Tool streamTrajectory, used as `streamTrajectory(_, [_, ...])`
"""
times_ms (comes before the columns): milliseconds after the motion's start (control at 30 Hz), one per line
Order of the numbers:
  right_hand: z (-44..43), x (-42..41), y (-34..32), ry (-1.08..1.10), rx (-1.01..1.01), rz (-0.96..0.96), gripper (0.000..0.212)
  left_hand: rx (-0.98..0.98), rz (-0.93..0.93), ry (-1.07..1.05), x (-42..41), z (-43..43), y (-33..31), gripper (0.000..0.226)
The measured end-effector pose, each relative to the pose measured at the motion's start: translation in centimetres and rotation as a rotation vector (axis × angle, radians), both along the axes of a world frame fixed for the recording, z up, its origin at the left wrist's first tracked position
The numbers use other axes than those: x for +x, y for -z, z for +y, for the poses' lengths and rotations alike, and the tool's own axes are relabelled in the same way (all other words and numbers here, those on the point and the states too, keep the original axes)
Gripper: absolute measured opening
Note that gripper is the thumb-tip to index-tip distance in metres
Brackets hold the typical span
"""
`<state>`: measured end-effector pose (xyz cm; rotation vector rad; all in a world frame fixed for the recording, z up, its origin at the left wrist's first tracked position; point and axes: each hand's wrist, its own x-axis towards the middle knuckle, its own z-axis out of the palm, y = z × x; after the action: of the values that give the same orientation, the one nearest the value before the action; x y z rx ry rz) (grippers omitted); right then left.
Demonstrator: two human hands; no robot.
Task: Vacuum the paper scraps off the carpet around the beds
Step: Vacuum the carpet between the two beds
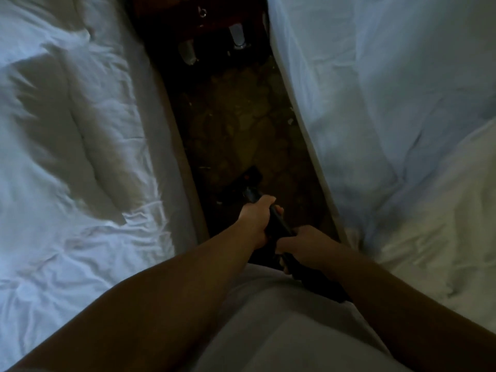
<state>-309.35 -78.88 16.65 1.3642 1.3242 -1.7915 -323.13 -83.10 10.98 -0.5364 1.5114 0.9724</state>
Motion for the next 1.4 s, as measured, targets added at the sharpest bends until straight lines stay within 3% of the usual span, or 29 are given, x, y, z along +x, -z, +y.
streamTrajectory(167, [-2.0,3.6,-1.1,-0.018,0.008,-0.011,0.017,0.016,-0.028,-0.019,3.8,-2.2,-0.3,0.038])
streamTrajectory(400, [-2.9,4.6,-4.0,-0.016,-0.017,-0.004,0.024,0.058,-0.071,-0.023,4.9,-3.9,-1.4,0.017])
streamTrajectory(1067, [-3.6,-17.1,0.2,-0.113,0.034,0.085,0.021,-0.017,0.078,-0.166,-16.3,-4.6,0.0,0.014])
streamTrajectory(1400, [-4.9,-12.8,-0.7,-0.068,0.001,0.075,0.025,0.004,0.07,-0.12,-12.7,-5.5,-0.4,0.014])
